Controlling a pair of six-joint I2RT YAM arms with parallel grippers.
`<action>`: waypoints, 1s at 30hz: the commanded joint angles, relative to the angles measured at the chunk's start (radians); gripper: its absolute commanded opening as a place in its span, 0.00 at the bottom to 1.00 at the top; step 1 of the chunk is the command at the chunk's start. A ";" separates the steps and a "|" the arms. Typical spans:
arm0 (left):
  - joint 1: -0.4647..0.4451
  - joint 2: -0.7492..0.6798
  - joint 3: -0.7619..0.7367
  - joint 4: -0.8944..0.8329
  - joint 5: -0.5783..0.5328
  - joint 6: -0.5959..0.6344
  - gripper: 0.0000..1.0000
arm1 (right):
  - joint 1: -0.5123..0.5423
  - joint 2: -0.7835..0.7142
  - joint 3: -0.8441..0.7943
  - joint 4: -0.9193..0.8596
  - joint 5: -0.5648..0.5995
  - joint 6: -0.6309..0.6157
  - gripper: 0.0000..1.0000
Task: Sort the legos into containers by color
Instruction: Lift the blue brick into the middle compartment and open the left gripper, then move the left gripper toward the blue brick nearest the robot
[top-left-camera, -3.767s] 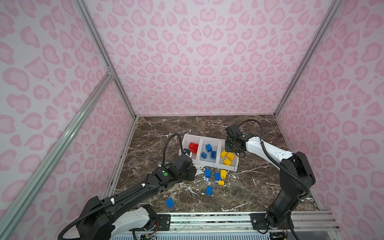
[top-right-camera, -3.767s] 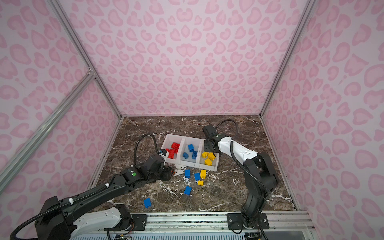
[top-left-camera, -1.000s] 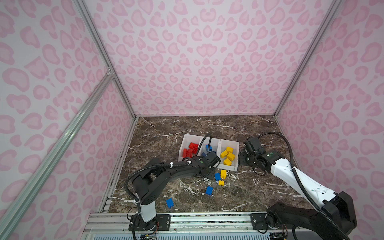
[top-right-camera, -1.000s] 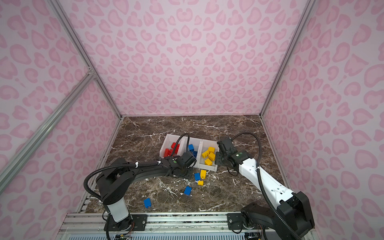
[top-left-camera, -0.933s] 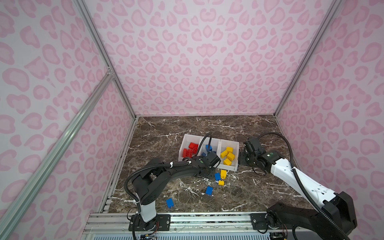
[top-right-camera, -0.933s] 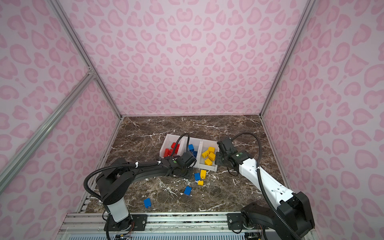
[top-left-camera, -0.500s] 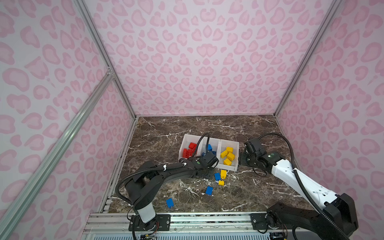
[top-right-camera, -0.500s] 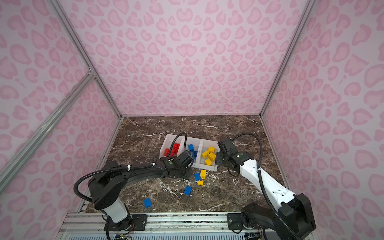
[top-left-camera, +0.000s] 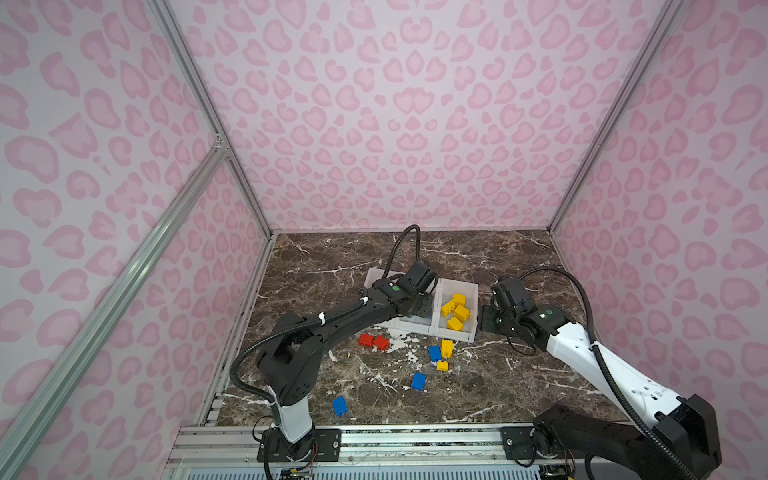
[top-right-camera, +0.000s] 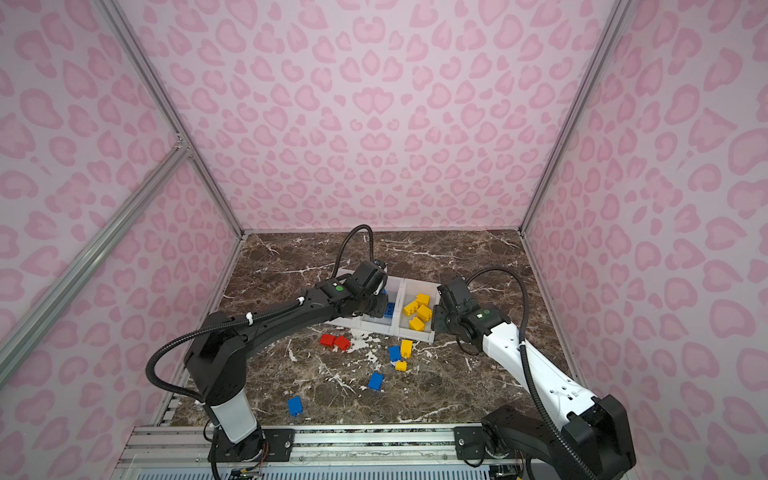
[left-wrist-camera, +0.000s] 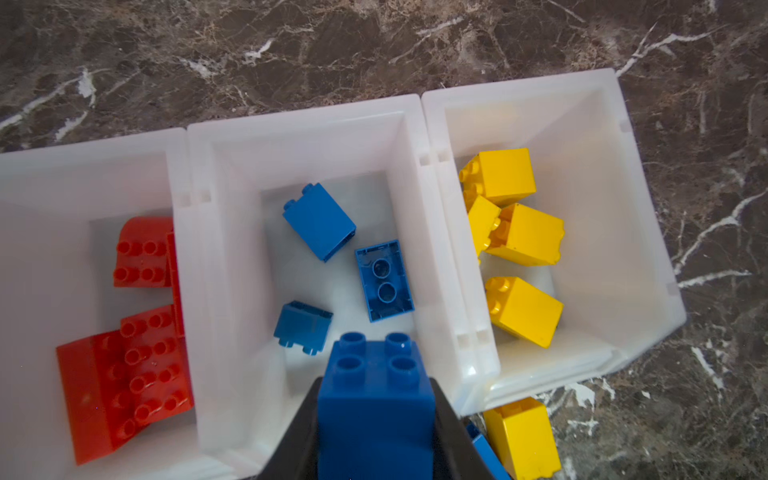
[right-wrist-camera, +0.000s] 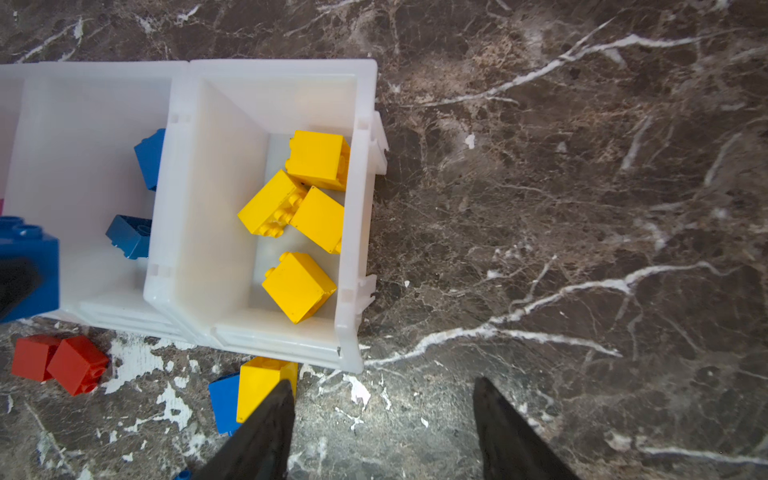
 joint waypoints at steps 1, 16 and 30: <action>0.015 0.048 0.050 -0.053 0.002 0.049 0.29 | 0.001 -0.015 -0.016 0.005 -0.008 0.007 0.69; 0.031 -0.019 -0.019 -0.004 0.018 0.004 0.54 | 0.001 -0.065 -0.053 0.016 0.008 0.019 0.69; 0.030 -0.156 -0.163 0.033 0.002 -0.047 0.55 | 0.000 -0.057 -0.054 0.012 0.003 0.022 0.69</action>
